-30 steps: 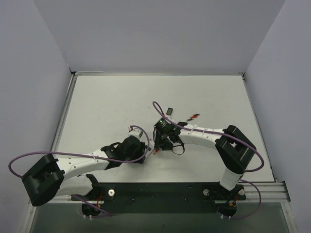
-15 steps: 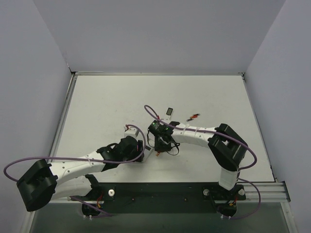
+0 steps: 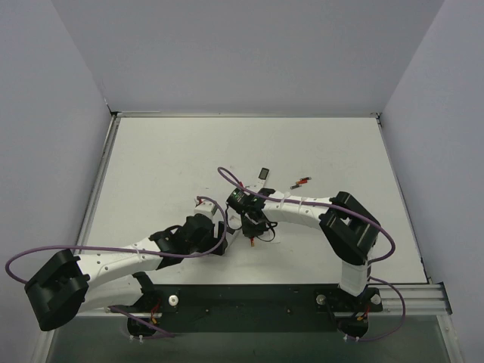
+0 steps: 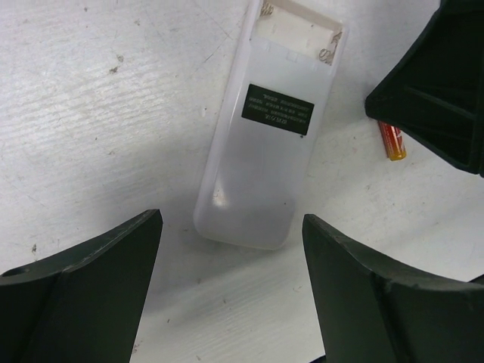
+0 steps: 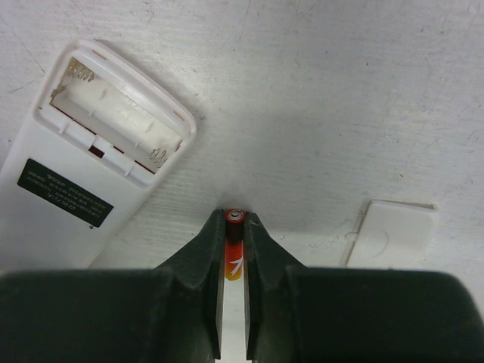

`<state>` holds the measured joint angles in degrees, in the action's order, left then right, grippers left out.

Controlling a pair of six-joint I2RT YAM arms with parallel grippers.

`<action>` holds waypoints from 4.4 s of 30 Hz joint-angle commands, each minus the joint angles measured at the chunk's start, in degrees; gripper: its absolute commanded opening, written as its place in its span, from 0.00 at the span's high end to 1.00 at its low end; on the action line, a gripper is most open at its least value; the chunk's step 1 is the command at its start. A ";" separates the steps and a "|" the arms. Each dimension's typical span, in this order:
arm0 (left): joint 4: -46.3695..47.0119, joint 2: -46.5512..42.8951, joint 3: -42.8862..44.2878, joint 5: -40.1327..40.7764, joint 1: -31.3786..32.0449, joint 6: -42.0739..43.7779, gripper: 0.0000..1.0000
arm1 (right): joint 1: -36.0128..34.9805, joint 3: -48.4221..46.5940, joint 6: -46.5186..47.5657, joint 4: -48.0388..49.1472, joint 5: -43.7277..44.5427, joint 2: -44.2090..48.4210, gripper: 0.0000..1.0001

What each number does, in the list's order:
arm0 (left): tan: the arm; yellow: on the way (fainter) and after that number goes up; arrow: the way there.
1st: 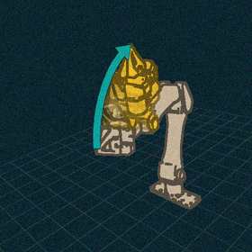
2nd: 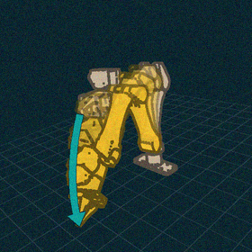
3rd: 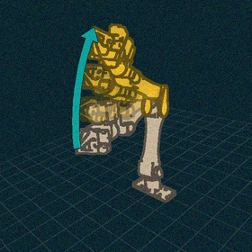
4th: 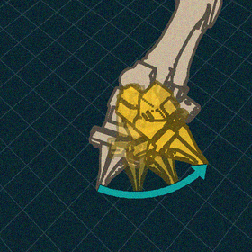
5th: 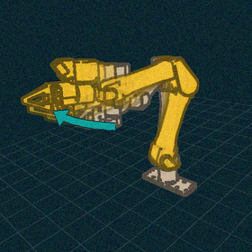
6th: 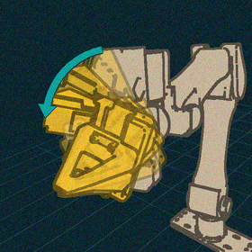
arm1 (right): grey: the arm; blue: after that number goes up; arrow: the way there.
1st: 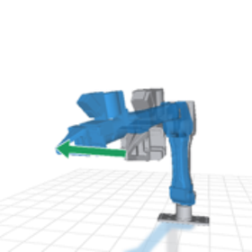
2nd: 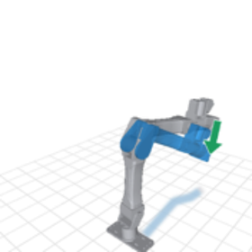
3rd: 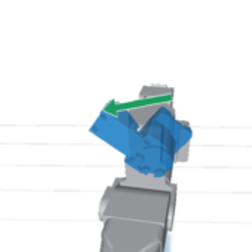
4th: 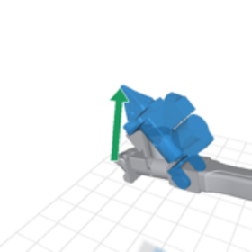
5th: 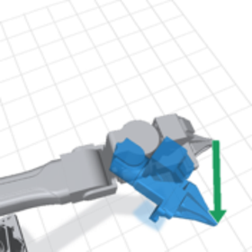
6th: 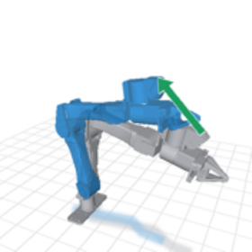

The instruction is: Load the batteries into the remote control

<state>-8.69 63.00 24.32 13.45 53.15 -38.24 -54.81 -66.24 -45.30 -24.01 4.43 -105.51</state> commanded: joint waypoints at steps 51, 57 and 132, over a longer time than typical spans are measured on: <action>3.42 7.31 0.65 10.80 9.52 1.06 0.47 | 9.54 13.33 52.33 48.09 -34.48 3.56 1.00; 3.94 8.54 0.82 10.45 9.52 1.41 0.55 | 9.19 17.45 49.61 50.90 -34.57 4.79 1.00; 10.01 10.03 -2.17 10.10 8.73 -0.52 1.00 | 7.52 14.91 30.62 35.26 -38.26 -1.54 0.80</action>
<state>0.21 71.57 23.94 25.15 62.89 -36.49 -44.56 -53.84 -12.25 18.94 -23.68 -104.68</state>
